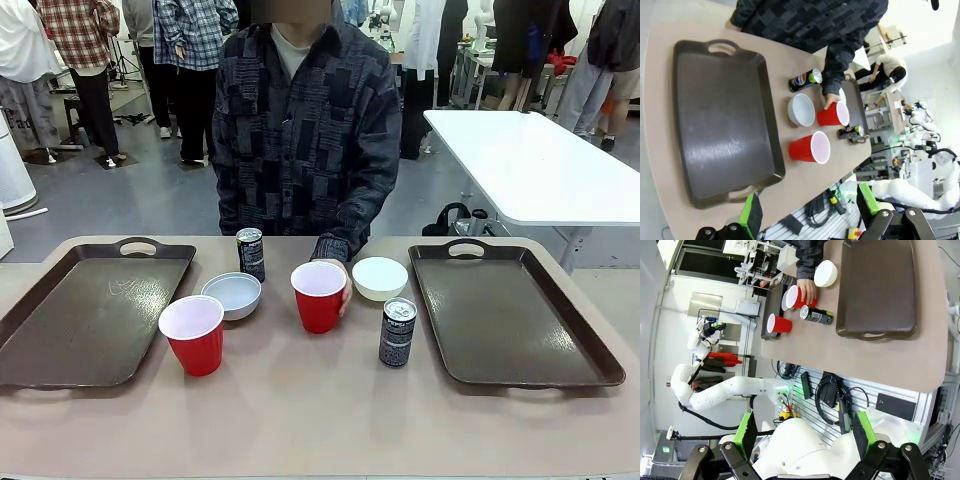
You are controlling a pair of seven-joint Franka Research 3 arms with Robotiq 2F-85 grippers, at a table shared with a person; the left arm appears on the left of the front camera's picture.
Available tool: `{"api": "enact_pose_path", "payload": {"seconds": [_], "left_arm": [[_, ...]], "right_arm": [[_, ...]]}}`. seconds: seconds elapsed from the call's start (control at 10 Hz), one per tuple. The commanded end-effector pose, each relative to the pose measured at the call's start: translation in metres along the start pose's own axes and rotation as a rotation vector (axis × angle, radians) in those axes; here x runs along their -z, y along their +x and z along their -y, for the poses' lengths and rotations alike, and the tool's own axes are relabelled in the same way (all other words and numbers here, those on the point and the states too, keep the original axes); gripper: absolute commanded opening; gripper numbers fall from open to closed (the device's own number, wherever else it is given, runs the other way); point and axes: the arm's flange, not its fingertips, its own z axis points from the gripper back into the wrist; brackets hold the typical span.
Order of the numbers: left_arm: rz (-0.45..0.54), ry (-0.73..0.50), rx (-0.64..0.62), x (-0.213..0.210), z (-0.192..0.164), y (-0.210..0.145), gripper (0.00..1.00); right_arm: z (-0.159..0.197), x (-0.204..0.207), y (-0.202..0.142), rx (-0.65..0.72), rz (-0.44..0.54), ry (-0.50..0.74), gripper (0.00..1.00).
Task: Prepare tableware on both trays.
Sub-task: Pick up a Picnic Bowl from the table and place it on a Handle tray.
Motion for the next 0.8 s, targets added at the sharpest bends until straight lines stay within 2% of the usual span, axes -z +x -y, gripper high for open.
{"api": "enact_pose_path", "payload": {"seconds": [0.0,0.3,0.4,0.5,0.7], "left_arm": [[0.004,-0.006,0.001,-0.001,-0.001,0.0,1.0],[0.0,0.0,0.0,0.0,0.0,0.0,1.0],[0.0,0.032,-0.034,0.003,0.002,0.005,1.0],[-0.029,0.097,-0.049,0.014,0.014,0.012,1.0],[-0.124,0.326,0.006,0.078,0.06,0.04,1.0]], "right_arm": [[-0.002,-0.002,0.0,-0.016,0.01,0.024,1.0],[-0.002,-0.002,0.0,-0.016,0.01,0.024,1.0],[-0.002,-0.002,0.0,-0.016,0.01,0.024,1.0],[-0.002,-0.002,0.0,-0.016,0.01,0.024,1.0],[-0.002,-0.002,0.0,-0.016,0.01,0.024,1.0]]}}
